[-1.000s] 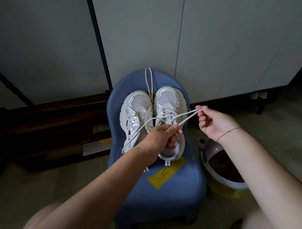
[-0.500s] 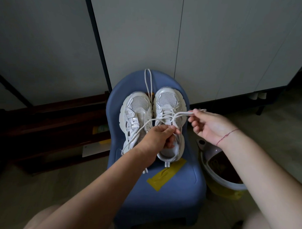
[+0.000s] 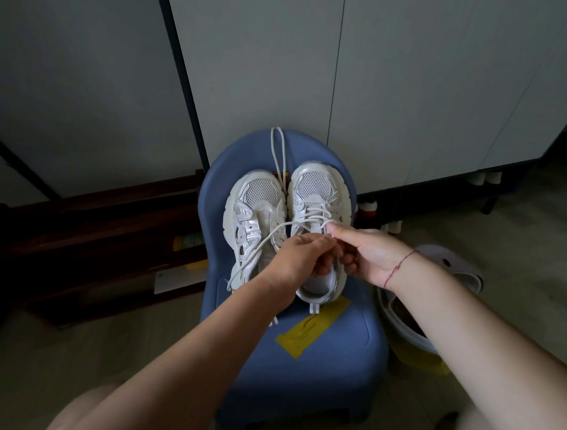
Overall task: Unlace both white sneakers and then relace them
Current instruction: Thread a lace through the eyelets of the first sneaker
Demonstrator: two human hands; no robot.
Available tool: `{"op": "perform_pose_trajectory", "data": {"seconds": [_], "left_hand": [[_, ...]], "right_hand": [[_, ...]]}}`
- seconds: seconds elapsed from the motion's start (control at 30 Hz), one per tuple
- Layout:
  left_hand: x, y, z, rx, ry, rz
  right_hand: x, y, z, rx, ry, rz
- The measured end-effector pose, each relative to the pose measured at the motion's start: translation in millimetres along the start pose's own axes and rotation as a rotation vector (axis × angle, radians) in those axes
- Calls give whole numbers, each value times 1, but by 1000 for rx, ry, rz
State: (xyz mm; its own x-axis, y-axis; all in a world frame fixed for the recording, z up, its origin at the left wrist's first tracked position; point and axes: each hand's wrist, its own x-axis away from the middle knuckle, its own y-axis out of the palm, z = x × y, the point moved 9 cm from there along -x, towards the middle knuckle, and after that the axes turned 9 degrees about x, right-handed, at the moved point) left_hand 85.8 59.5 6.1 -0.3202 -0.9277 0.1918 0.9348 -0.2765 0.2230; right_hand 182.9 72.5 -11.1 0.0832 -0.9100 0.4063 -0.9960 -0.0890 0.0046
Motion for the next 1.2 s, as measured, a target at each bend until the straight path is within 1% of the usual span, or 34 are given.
{"op": "perform_pose_trajectory", "data": {"seconds": [0.1,0.17,0.27,0.33,0.4,0.5,0.63,0.7,0.77,0.87,1.03,1.1,1.2], "left_hand": [[-1,-1,-5,-56,-18,27],[-4,-10,-9,-86,-22,114],[-11,-26,-17,-128,-25,263],[-13,-26,-21,-109,-32,292],[-15,-22,-26,-47,-53,272],[-17,-11,-35,206,-129,220],[-19,-6,-42,474,-216,264],[-20,-5,-44,560,-232,284],[-20,-4,-46,631,-243,303],[-21,-6,-53,707,-277,345],[-22,-5,-58,755,-283,363],[-22,-5,-58,759,-273,367],[-23,-5,-60,758,-271,361]], "right_hand": [[-5,-6,-6,-76,-57,36],[-8,-17,-9,-119,-90,110],[-13,-32,-3,-174,-90,212],[-17,-35,2,-165,-82,245],[-20,-35,5,-103,-90,268],[-20,-37,-2,80,-157,310],[-17,-38,-19,397,-285,350],[-15,-37,-28,552,-340,382],[-13,-35,-33,642,-386,403],[-12,-29,-39,728,-447,420],[-8,-28,-45,775,-527,500],[-9,-27,-46,787,-533,511],[-14,-31,-44,727,-504,493]]}}
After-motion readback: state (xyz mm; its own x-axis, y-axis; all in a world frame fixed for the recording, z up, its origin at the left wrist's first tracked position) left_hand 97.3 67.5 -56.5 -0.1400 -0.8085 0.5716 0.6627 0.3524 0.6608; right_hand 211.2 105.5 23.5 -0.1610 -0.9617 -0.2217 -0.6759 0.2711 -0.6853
